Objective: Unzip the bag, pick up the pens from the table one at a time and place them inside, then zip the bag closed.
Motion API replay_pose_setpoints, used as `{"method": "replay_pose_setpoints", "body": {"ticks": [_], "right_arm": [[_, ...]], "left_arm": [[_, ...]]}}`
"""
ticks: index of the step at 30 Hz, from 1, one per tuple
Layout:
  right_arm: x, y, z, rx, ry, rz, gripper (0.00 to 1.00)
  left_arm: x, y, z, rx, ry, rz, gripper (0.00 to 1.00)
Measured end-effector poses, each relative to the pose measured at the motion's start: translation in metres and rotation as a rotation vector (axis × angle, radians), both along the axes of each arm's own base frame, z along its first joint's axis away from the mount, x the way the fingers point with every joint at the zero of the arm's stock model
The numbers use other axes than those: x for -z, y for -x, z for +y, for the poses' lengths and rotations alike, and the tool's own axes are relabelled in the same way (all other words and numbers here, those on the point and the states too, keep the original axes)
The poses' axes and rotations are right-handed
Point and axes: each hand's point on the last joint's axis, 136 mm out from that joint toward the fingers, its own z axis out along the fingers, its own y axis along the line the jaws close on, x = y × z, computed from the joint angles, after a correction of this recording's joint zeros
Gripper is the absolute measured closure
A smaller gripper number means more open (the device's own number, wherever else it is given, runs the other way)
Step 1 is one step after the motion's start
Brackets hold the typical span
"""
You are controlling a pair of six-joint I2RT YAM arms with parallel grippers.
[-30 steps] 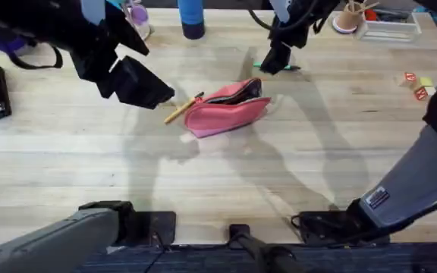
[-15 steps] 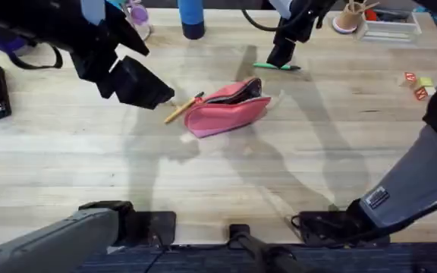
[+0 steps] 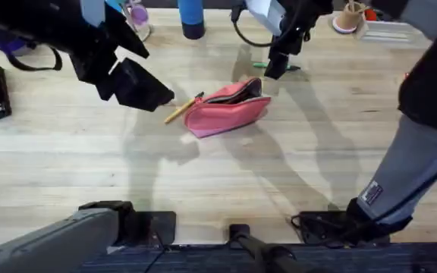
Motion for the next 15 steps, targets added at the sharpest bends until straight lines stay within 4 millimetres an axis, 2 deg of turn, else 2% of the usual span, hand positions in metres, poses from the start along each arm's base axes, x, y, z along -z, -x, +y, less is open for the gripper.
{"method": "replay_pose_setpoints", "body": {"ticks": [8, 15], "right_arm": [[0.032, -0.009, -0.011, 0.025, 0.009, 0.036, 0.005], [0.040, -0.016, -0.019, 0.046, 0.003, 0.033, 0.029]], "left_arm": [[0.000, 0.000, 0.000, 0.000, 0.000, 0.000, 0.006], [0.000, 0.000, 0.000, 0.000, 0.000, 0.000, 0.006]]}}
